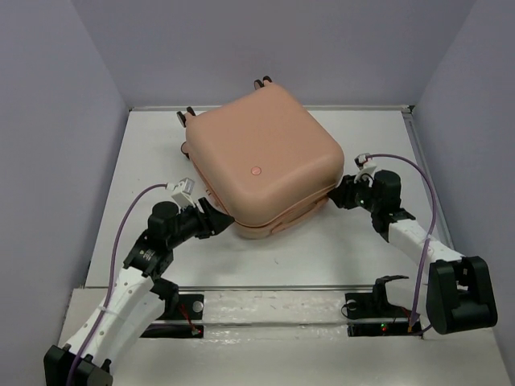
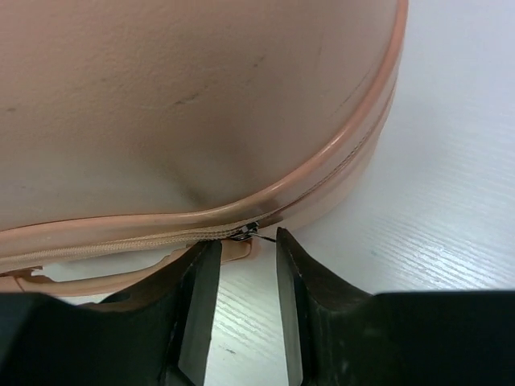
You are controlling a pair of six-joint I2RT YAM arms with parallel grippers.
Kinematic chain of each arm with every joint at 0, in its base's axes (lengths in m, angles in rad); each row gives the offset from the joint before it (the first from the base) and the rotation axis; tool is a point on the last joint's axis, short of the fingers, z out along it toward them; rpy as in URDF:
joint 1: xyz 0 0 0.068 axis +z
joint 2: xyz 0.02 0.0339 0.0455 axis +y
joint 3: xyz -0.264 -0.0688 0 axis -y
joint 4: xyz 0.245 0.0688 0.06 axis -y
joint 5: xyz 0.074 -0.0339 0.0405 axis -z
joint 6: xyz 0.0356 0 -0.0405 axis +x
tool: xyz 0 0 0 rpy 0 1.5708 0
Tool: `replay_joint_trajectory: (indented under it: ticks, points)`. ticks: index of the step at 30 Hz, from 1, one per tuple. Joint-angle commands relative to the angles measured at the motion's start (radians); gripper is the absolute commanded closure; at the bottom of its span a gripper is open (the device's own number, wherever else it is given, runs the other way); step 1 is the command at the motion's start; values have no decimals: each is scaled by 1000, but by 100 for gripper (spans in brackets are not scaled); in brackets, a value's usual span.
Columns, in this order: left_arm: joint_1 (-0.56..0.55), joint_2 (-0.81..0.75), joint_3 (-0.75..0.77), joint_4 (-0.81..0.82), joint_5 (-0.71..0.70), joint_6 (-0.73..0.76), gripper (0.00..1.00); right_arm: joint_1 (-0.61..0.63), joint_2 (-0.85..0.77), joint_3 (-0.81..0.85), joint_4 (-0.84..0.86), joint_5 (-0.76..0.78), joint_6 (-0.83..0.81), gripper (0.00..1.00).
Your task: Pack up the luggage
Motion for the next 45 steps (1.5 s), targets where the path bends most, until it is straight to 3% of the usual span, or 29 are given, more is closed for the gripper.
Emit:
replay_joint_trajectory:
  ticks: [1, 3, 4, 5, 9, 14, 17, 22, 25, 29, 35, 36, 40, 45]
  points:
    - [-10, 9, -2, 13, 33, -2, 42, 0, -14, 10, 220, -33, -36, 65]
    - [-16, 15, -2, 15, 21, -5, 42, 0, -8, -1, 248, -56, -30, 70]
    - [-24, 18, -3, 16, 12, -6, 42, 0, -8, -1, 255, -47, -27, 82]
    - [-24, 20, -5, 18, 7, -6, 42, 0, -9, -4, 269, -44, -19, 86]
    - [-44, 23, -14, 27, -16, -15, 43, 0, -11, -22, 310, -34, 8, 93]
    - [-79, 60, -40, 71, -39, -34, 43, 0, -32, -65, 381, -86, 99, 93]
    - [-87, 95, -64, 156, -42, -52, 43, 53, -72, -59, 282, -48, 88, 93]
    - [-93, 156, -61, 262, -53, -74, 47, 170, -160, 2, -49, 134, 53, 93]
    - [-97, 190, -54, 297, -58, -77, 47, 202, -169, 16, -97, 118, 92, 93]
    - [-100, 213, -49, 320, -67, -75, 47, 262, -112, 132, -286, 144, 63, 93]
    - [-107, 257, -49, 375, -71, -84, 48, 496, -63, 145, -314, 84, 112, 93]
    - [-110, 271, -48, 390, -74, -86, 48, 598, -51, 137, -283, 87, 131, 93]
    - [-120, 299, -32, 403, -85, -87, 48, 807, 35, 172, -251, 162, 183, 93]
    - [-134, 297, -34, 417, -101, -100, 48, 966, 122, 229, -110, 248, 250, 93]
